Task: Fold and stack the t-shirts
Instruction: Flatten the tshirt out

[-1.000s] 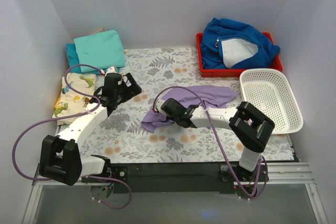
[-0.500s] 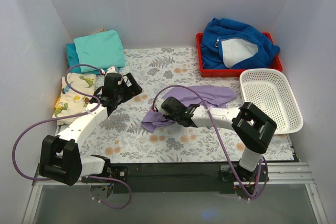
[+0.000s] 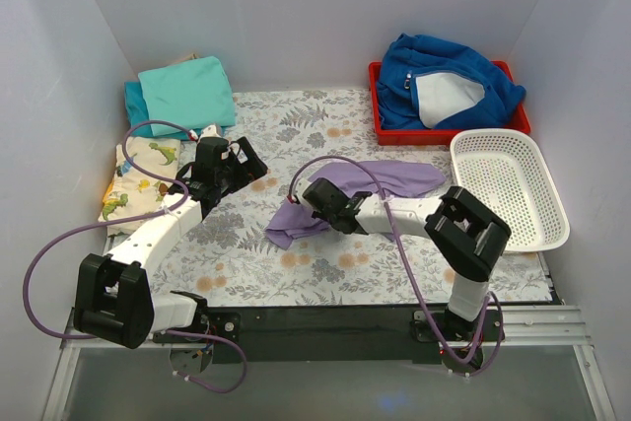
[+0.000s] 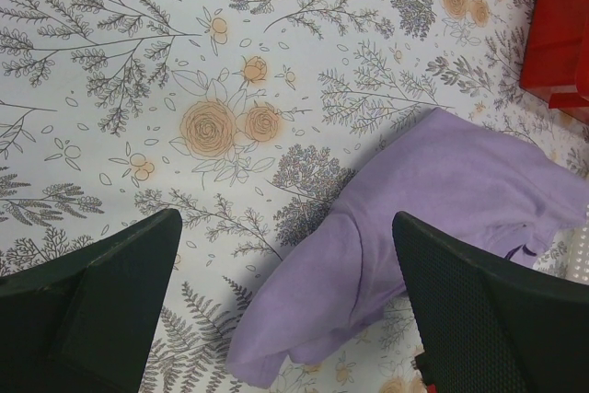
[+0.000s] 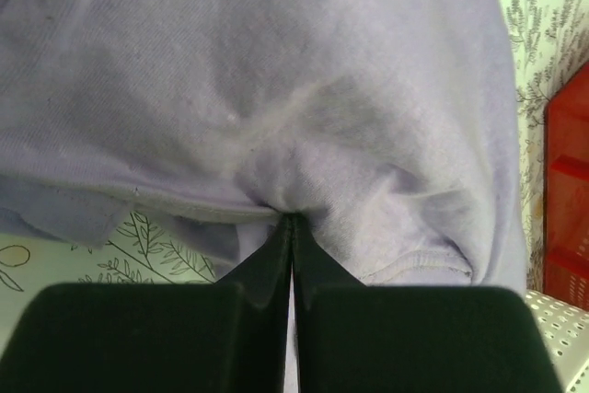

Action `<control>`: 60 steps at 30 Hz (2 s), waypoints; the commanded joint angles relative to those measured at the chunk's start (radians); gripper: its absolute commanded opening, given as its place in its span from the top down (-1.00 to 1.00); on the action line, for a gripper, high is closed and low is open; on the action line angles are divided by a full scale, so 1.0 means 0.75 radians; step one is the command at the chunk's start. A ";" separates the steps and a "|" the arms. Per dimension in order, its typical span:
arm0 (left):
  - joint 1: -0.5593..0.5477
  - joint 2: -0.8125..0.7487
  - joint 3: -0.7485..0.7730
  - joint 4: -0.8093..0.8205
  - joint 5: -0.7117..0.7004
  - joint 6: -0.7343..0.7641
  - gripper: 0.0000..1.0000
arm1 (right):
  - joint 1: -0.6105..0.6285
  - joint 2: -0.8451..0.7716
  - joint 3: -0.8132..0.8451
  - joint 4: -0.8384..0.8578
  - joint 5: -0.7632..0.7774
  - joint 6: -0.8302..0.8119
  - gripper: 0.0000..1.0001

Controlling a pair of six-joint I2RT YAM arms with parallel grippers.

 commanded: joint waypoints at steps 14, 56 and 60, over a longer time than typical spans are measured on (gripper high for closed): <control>0.009 -0.011 -0.022 0.042 0.055 0.016 -0.96 | -0.029 -0.535 0.152 0.046 0.067 -0.050 0.97; 0.009 -0.013 -0.020 0.038 0.051 0.032 -0.96 | -0.111 -0.189 0.049 0.037 -0.054 0.093 0.97; 0.009 -0.019 -0.018 0.036 0.057 0.034 -0.96 | -0.109 -0.375 0.111 0.019 -0.036 0.063 0.97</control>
